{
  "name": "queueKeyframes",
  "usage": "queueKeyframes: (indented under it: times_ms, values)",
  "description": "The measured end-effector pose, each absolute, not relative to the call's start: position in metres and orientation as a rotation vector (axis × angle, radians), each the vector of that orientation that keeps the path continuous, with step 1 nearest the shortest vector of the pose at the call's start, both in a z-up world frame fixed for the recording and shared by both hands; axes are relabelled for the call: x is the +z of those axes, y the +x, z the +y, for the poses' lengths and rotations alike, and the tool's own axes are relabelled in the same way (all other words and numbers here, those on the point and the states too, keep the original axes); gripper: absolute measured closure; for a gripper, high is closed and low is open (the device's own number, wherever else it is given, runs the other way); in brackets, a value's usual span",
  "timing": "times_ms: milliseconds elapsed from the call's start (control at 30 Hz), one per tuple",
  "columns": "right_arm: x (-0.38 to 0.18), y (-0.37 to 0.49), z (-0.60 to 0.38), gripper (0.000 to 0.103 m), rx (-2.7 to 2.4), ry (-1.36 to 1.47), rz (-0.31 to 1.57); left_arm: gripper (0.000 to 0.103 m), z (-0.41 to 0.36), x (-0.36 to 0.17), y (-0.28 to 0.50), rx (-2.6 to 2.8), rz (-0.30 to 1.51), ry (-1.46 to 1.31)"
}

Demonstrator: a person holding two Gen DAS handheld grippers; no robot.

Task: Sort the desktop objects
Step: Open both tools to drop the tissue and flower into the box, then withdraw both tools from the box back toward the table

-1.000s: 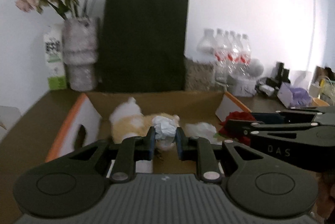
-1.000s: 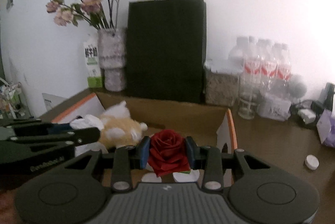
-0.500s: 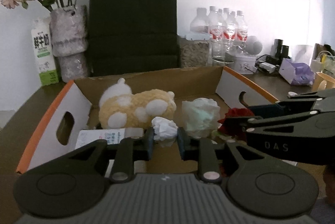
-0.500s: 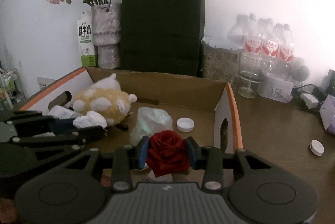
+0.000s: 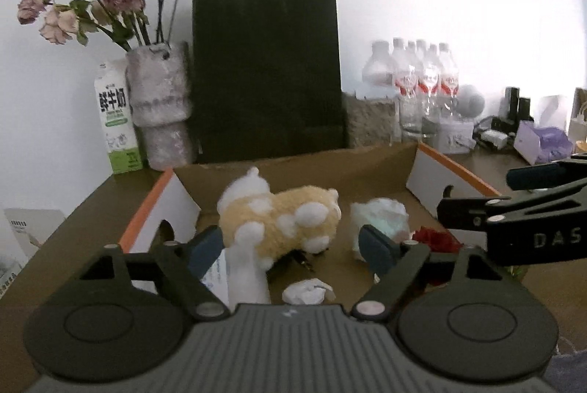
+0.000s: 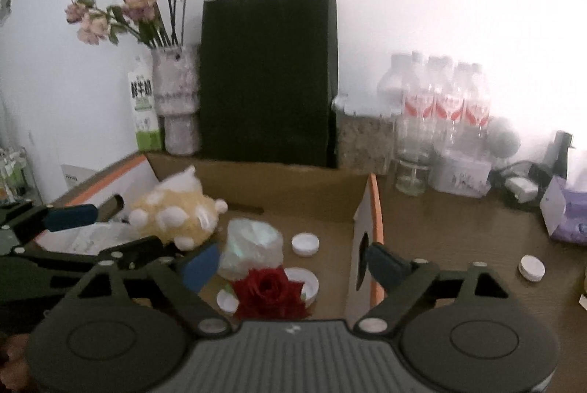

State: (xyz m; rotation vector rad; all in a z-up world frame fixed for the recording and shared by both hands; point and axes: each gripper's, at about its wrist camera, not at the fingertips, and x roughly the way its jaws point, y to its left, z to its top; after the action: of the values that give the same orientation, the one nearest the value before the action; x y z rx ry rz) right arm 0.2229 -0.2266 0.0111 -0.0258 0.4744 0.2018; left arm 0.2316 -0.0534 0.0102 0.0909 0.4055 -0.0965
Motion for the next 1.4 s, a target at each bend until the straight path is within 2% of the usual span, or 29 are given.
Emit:
queueKeyframes:
  times_ms: [33, 100, 833, 1133, 1400]
  values:
    - [0.013, 0.222, -0.227, 0.010, 0.204, -0.021, 0.468, 0.012, -0.052, 0.012, 0.230, -0.085, 0.402, 0.083]
    - [0.016, 0.220, -0.230, 0.000, 0.203, -0.008, 0.459, 0.000, -0.049, 0.014, 0.228, -0.054, 0.387, 0.074]
    - [0.050, 0.128, -0.211, 0.000, 0.224, -0.079, 0.343, 0.000, -0.001, 0.039, 0.143, 0.017, 0.328, 0.020]
    - [0.037, 0.092, -0.219, 0.000, 0.201, -0.104, 0.390, 0.000, 0.016, 0.040, 0.103, 0.037, 0.325, 0.021]
    - [0.002, 0.065, -0.213, 0.000, 0.221, -0.115, 0.479, 0.000, 0.025, 0.019, 0.074, 0.037, 0.380, 0.022]
